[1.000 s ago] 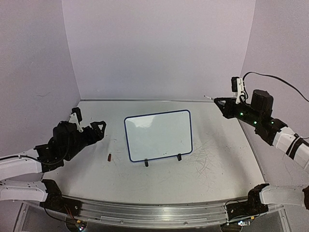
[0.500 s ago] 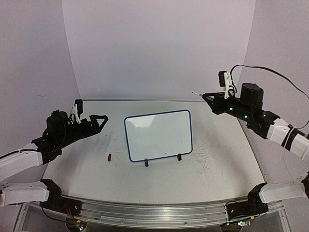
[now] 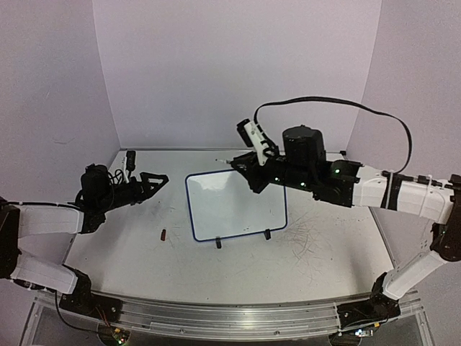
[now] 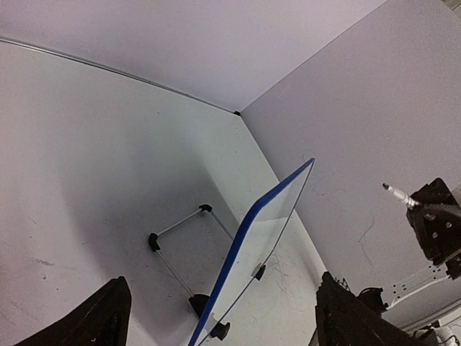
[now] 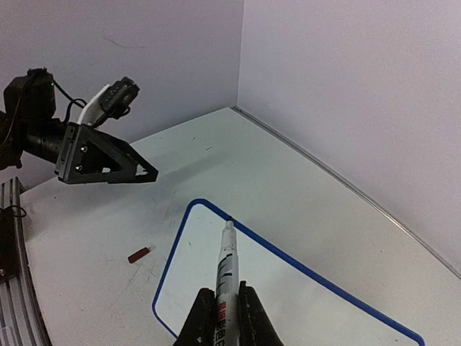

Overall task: Write a sentence on the whiteboard
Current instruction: Hold the whiteboard at the center of the board.

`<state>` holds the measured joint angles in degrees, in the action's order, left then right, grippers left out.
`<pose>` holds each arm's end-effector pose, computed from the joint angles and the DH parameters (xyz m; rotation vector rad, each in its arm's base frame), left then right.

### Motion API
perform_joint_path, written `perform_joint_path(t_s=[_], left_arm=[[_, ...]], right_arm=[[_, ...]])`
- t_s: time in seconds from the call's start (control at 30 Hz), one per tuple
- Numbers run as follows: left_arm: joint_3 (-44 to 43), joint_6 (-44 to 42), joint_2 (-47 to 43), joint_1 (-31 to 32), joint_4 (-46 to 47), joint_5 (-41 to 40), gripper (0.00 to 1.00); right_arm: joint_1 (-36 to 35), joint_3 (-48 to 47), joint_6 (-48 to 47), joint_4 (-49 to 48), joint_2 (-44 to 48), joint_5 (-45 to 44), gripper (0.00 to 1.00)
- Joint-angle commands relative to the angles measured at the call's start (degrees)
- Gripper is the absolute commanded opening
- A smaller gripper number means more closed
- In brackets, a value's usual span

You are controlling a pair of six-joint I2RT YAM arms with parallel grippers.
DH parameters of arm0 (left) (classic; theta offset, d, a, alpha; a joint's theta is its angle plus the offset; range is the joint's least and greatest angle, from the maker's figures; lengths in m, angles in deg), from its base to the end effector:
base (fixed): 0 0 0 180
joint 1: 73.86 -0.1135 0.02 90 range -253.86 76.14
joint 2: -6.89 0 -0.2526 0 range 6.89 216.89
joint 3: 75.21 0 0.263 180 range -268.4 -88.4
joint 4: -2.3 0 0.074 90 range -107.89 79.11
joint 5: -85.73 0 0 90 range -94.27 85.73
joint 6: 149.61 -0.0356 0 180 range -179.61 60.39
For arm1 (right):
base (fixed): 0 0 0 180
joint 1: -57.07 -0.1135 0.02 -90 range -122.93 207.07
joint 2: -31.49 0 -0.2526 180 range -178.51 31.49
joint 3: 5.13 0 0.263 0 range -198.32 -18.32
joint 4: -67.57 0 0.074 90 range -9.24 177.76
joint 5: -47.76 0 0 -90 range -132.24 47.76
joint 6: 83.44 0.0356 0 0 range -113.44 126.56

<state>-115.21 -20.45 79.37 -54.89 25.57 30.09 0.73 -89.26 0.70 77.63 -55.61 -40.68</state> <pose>0.2468 -0.1061 0.1966 0.1519 1.8694 -1.2400 0.2079 0.3140 0.3274 -0.9707 1.5705 0.6486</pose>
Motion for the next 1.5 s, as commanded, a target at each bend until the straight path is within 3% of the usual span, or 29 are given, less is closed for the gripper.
perform_joint_path(t_s=[0.0, 0.57, 1.23, 1.47], left_arm=[[-1.4, -0.7, 5.7, 1.1, 10.3, 8.9, 0.82], [-9.0, -1.1, 25.8, 4.9, 23.4, 15.4, 0.51], [-11.0, -4.2, 30.3, 7.9, 26.2, 15.1, 0.01], [-11.6, -4.8, 31.1, 8.8, 26.2, 14.6, 0.0]], right_arm=[[-3.5, -3.2, -3.9, -2.9, -4.2, -3.8, 0.0], [-4.8, -0.8, -7.0, -8.4, -7.9, -5.4, 0.0], [-5.6, 0.8, -4.4, -8.6, -9.5, -10.0, 0.0], [-5.7, 1.3, -4.6, -9.7, -9.8, -8.7, 0.0]])
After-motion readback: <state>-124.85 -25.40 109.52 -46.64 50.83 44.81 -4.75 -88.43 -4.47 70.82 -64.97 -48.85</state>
